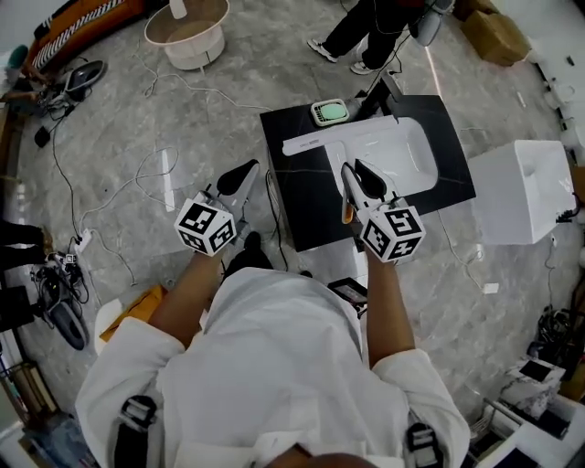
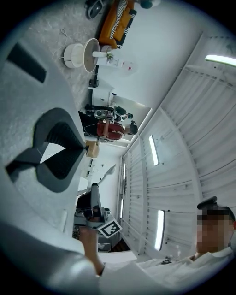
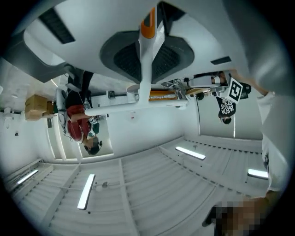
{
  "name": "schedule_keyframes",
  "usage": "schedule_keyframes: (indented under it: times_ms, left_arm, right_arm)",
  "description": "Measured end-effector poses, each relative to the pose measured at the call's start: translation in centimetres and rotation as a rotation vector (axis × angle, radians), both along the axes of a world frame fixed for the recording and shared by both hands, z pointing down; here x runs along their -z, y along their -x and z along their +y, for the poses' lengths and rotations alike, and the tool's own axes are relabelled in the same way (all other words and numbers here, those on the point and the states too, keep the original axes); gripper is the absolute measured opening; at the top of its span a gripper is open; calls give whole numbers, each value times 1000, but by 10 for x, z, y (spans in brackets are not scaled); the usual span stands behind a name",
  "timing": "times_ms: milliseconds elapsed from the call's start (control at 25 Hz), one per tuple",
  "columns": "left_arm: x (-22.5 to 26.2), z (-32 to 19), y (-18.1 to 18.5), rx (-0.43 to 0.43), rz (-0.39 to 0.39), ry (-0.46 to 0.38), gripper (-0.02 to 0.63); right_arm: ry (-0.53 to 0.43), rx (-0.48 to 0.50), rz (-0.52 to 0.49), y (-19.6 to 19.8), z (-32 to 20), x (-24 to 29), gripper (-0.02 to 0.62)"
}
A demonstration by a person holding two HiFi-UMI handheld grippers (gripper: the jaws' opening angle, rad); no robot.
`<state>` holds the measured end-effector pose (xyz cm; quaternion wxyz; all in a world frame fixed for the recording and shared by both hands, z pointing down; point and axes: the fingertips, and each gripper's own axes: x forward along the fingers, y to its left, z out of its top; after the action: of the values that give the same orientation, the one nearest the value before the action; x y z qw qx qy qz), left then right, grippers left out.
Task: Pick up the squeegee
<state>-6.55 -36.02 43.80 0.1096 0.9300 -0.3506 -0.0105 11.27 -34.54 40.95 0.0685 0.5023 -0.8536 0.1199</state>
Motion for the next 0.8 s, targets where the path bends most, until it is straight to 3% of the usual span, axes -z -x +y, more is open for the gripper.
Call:
schedule_keyframes:
  times_ms: [480, 800]
  left_arm:
    - [97, 52, -28, 57, -15, -140, 15]
    - [131, 85, -39, 72, -56, -248, 15]
  right_arm:
    - [-355, 20, -99, -45, 64, 120, 77]
    - [-450, 21, -148, -61, 96, 134, 77]
